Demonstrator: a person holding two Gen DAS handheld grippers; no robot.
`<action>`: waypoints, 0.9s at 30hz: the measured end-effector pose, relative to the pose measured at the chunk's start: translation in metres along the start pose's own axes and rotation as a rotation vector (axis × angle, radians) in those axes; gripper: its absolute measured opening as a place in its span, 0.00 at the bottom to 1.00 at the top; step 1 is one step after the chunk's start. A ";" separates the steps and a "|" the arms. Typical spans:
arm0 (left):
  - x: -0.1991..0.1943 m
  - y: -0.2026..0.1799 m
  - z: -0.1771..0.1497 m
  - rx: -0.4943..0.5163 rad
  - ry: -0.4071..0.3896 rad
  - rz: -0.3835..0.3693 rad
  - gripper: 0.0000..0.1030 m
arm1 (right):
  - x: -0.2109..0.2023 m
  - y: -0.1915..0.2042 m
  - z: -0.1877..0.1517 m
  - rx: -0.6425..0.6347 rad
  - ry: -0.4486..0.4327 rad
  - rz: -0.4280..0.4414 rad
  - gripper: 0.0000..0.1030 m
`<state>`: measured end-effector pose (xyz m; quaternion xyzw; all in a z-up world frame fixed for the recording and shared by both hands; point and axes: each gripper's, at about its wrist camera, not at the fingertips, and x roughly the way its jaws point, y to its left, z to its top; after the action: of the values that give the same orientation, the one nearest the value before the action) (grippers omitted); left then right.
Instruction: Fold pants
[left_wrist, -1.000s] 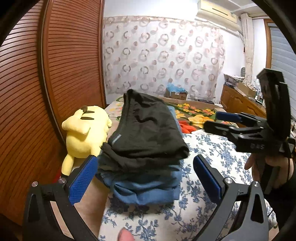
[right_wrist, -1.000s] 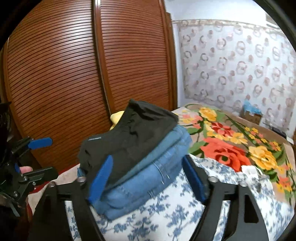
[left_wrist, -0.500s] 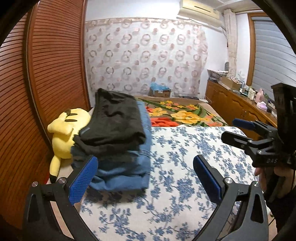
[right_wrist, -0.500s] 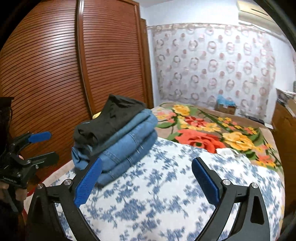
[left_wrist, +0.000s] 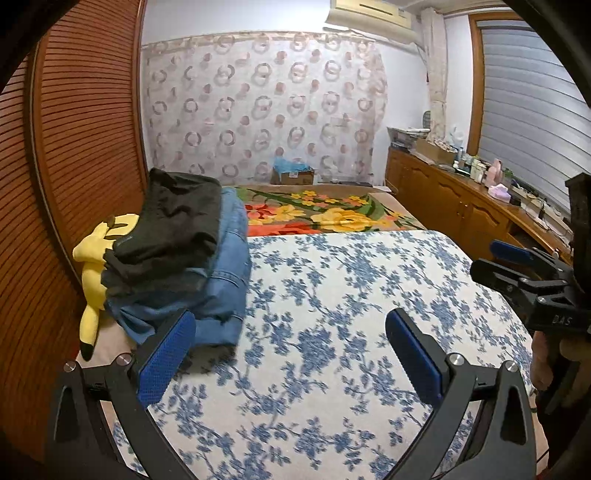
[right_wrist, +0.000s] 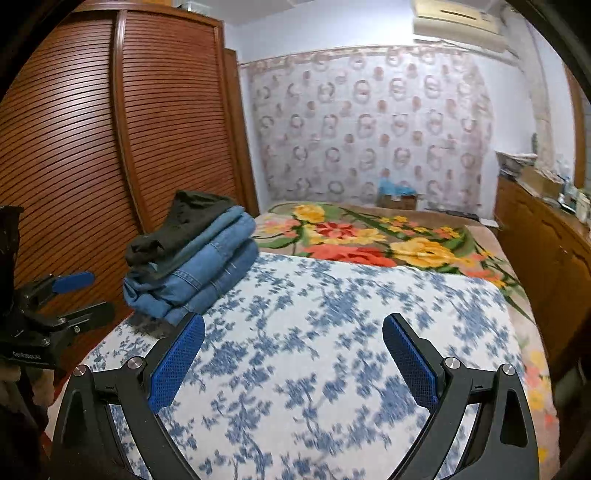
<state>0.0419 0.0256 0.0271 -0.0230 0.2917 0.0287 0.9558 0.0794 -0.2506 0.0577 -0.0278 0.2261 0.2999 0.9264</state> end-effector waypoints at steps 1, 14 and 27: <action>-0.001 -0.004 -0.001 0.004 -0.001 -0.004 1.00 | -0.006 -0.001 -0.003 0.006 -0.003 -0.006 0.95; -0.020 -0.040 0.021 0.048 -0.058 -0.045 1.00 | -0.077 -0.012 -0.007 0.036 -0.077 -0.130 0.95; -0.052 -0.045 0.036 0.040 -0.142 -0.051 1.00 | -0.110 0.000 -0.010 0.018 -0.162 -0.203 0.95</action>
<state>0.0218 -0.0192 0.0875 -0.0093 0.2228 -0.0001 0.9748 -0.0041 -0.3122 0.0970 -0.0181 0.1492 0.2037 0.9674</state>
